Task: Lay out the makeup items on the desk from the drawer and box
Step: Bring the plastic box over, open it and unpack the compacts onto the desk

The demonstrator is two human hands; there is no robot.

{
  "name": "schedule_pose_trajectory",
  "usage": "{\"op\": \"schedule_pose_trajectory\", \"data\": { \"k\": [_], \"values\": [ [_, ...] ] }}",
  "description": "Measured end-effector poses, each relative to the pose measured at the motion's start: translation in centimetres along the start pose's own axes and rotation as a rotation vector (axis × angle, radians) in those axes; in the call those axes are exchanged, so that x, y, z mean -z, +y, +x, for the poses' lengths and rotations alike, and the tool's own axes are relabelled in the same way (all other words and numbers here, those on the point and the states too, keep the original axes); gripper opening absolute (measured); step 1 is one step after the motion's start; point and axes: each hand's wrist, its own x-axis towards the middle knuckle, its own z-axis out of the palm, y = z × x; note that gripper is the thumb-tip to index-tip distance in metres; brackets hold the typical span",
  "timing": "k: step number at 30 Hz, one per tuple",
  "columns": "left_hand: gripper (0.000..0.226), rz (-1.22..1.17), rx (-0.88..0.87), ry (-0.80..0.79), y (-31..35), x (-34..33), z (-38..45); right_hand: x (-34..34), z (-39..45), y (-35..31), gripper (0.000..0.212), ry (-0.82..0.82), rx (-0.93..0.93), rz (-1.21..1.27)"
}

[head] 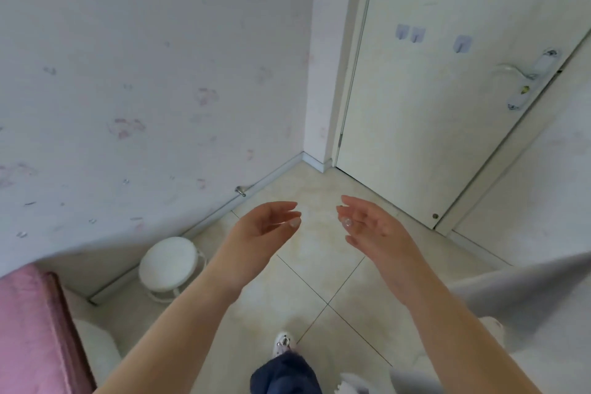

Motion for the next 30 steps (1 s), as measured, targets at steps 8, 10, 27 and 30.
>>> {"op": "schedule_pose_trajectory", "data": {
  "k": [8, 10, 27, 30],
  "values": [
    [0.021, 0.134, -0.016, -0.156, 3.2, -0.1, 19.6, 4.0, 15.9, -1.1, 0.032, 0.129, 0.001, -0.074],
    [0.021, 0.165, -0.039, -0.179, 4.3, -0.9, 23.6, 5.8, 18.6, -1.8, 0.033, 0.179, -0.004, -0.081],
    [0.023, 0.273, -0.152, -0.978, 11.6, -26.9, 52.2, 26.0, 27.0, -1.8, 0.035, 1.015, -0.098, -0.035],
    [0.024, 0.290, -0.140, -1.153, 12.8, -33.2, 52.9, 28.5, 26.0, -2.0, 0.036, 1.167, -0.128, -0.043]
  ]
}}
